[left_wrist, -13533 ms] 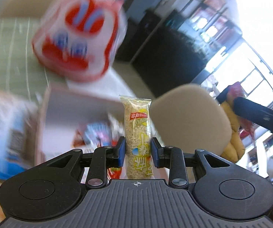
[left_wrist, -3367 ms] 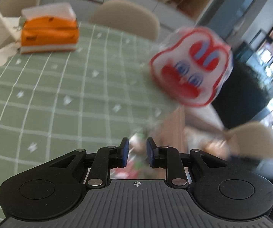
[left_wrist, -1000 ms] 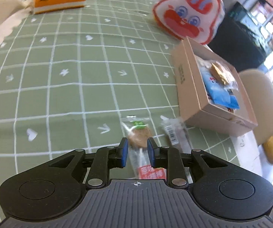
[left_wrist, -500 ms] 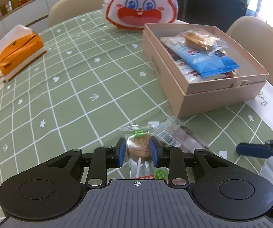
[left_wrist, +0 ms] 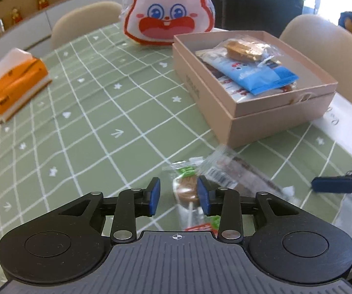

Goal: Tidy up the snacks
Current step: 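Grasp the lollipop with the left tool while the right tool positions over the dark bar packet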

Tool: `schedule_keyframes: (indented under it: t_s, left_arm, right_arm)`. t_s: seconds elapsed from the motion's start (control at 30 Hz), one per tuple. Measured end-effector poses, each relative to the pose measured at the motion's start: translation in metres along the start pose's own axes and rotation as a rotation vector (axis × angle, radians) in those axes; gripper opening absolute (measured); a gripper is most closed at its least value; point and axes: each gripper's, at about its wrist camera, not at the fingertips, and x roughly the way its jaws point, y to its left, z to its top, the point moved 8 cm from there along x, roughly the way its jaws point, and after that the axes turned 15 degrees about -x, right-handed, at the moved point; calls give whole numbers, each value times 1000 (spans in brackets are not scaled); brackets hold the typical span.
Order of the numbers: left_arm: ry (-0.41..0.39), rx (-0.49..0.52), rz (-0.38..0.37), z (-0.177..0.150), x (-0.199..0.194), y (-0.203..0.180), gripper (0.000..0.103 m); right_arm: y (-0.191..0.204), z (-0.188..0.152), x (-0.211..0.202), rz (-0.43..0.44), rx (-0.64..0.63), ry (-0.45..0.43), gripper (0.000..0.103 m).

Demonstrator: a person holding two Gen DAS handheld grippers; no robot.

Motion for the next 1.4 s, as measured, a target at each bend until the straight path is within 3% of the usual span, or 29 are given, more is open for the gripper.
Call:
schedule_keyframes:
  t_s: [0.13,0.2,0.27,0.47,0.67,0.73,0.97,1.03,1.13,1.27,1.4]
  left_arm:
    - [-3,-11,54,1,-3,19,41]
    - [24,-54,27,0,0,26,34]
    - [73,-79,-10,-4,7,26,33]
    - [59,-58,-28,-4,9,17,34]
    - [60,-97,-15,-4,6,28,35]
    - [50,-142,-34,-3,0,37,33]
    - [-1,-314,-94,4,-26,69,33]
    - [7,-325,-115,6,-28,67,33]
    - [21,-303,-137,6,-30,55,33]
    - [41,-283,-169,4,-27,38,33]
    - [49,-266,-201,2,-24,25,33]
  right_arm:
    - [4,-2,0,-13,-9,-12,92]
    - [5,-3,0,-14,-7,-16,96]
    - [8,-3,2,-15,-5,-13,100]
    - [16,-7,4,-54,-60,14,103]
    - [18,-6,6,-37,-116,26,103]
    - [17,-2,6,-3,-139,36,97]
    - [-2,39,3,-12,-60,-70,94]
    - [-6,45,15,-9,-28,-59,85]
    - [-5,44,27,37,-29,4,43]
    - [-4,30,11,81,-28,23,37]
    - [-20,7,-6,55,31,35,31]
